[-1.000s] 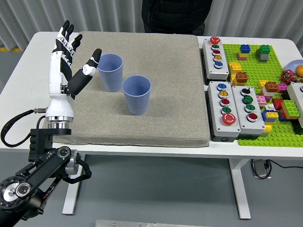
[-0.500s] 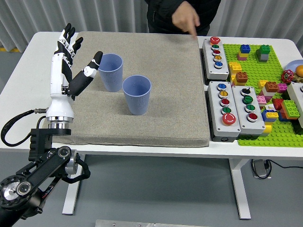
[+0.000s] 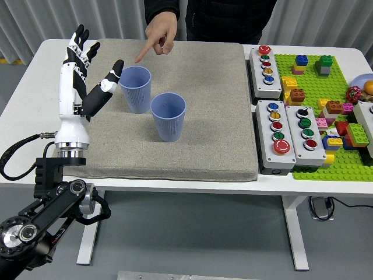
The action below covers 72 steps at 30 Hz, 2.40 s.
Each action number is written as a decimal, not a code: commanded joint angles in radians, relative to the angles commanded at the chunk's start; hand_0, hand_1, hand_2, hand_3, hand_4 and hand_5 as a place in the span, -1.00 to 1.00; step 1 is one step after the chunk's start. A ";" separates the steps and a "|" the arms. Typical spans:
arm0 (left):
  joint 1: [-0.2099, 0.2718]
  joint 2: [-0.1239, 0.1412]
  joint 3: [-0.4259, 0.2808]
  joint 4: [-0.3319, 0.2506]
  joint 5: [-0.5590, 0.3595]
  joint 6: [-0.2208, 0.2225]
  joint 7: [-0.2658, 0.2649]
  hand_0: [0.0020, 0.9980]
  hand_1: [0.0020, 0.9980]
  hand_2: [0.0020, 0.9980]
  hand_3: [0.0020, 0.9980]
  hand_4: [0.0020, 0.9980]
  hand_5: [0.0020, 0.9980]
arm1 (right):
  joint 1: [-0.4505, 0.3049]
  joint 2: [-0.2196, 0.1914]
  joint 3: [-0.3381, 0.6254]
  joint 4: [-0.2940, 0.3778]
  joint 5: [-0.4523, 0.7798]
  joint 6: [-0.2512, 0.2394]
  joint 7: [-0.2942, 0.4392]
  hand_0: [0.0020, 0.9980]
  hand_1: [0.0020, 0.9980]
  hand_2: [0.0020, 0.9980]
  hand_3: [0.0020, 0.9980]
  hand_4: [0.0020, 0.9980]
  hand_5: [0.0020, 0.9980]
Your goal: Pick cup pour cup place
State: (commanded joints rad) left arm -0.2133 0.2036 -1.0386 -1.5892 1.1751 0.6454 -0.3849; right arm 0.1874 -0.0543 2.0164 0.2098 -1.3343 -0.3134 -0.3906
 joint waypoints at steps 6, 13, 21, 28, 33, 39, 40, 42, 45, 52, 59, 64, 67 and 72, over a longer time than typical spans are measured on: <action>-0.017 0.000 -0.012 0.062 -0.008 0.000 0.001 0.74 0.73 0.99 1.00 0.70 -0.18 | 0.000 0.001 0.003 0.000 -0.002 0.002 -0.002 0.34 0.22 0.11 0.09 -1.00 -0.64; -0.058 0.012 -0.021 0.129 -0.014 0.000 0.009 0.74 0.73 0.99 1.00 0.70 -0.19 | 0.003 0.001 -0.001 0.001 0.010 0.001 -0.003 0.34 0.22 0.11 0.09 -1.00 -0.64; -0.069 0.014 -0.015 0.155 -0.011 0.000 0.014 0.74 0.73 0.99 1.00 0.70 -0.19 | 0.007 0.001 -0.002 0.000 0.009 0.000 -0.002 0.34 0.22 0.11 0.09 -1.00 -0.64; -0.087 0.024 0.016 0.224 0.026 0.000 0.042 0.74 0.73 0.99 1.00 0.70 -0.22 | -0.003 0.000 -0.011 0.000 0.015 0.000 -0.001 0.34 0.22 0.11 0.09 -1.00 -0.64; -0.128 0.029 0.029 0.301 0.055 -0.001 0.070 0.75 0.76 1.00 1.00 0.71 -0.24 | 0.019 -0.005 -0.018 -0.001 0.022 -0.002 0.002 0.34 0.22 0.11 0.09 -1.00 -0.64; -0.157 0.034 0.026 0.350 0.055 -0.006 0.074 0.75 0.76 1.00 1.00 0.71 -0.24 | 0.039 -0.006 -0.019 -0.001 0.030 -0.005 0.002 0.34 0.22 0.11 0.09 -1.00 -0.64; -0.162 0.034 0.027 0.358 0.055 -0.007 0.074 0.75 0.76 1.00 1.00 0.71 -0.24 | 0.041 -0.007 -0.019 -0.001 0.030 -0.005 0.002 0.34 0.22 0.11 0.09 -1.00 -0.64; -0.173 0.033 0.032 0.376 0.052 -0.013 0.075 0.75 0.76 1.00 1.00 0.71 -0.24 | 0.042 -0.007 -0.016 0.000 0.027 -0.006 0.001 0.34 0.22 0.11 0.09 -1.00 -0.64; -0.184 0.034 0.042 0.394 0.052 -0.026 0.082 0.77 0.76 1.00 1.00 0.71 -0.23 | 0.045 -0.006 -0.017 0.000 0.024 -0.007 0.001 0.34 0.22 0.11 0.09 -1.00 -0.64; -0.161 0.021 0.098 0.427 0.059 -0.038 0.088 0.78 0.77 1.00 1.00 0.72 -0.25 | 0.016 -0.001 -0.021 -0.001 0.024 -0.007 0.004 0.34 0.22 0.11 0.09 -1.00 -0.64; -0.177 0.003 0.136 0.484 0.034 -0.050 0.083 0.78 0.77 1.00 1.00 0.72 -0.24 | 0.008 0.000 -0.024 -0.003 0.031 -0.008 0.005 0.34 0.22 0.11 0.09 -1.00 -0.64; -0.187 0.002 0.135 0.511 0.027 -0.058 0.083 0.78 0.78 1.00 1.00 0.72 -0.24 | 0.007 -0.001 -0.031 -0.004 0.044 -0.010 0.007 0.34 0.22 0.11 0.09 -1.00 -0.65; -0.190 0.002 0.134 0.526 0.021 -0.062 0.083 0.78 0.78 1.00 1.00 0.72 -0.24 | 0.008 -0.002 -0.030 -0.005 0.042 -0.009 0.009 0.34 0.22 0.11 0.09 -1.00 -0.65; -0.210 -0.005 0.138 0.551 0.015 -0.068 0.086 0.78 0.78 1.00 1.00 0.76 -0.25 | 0.019 -0.002 -0.029 -0.004 0.042 -0.011 0.006 0.34 0.22 0.11 0.09 -1.00 -0.65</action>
State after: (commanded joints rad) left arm -0.4230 0.1990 -0.9010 -1.0377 1.1900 0.5778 -0.2987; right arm 0.2068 -0.0561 1.9874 0.2055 -1.2923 -0.3241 -0.3842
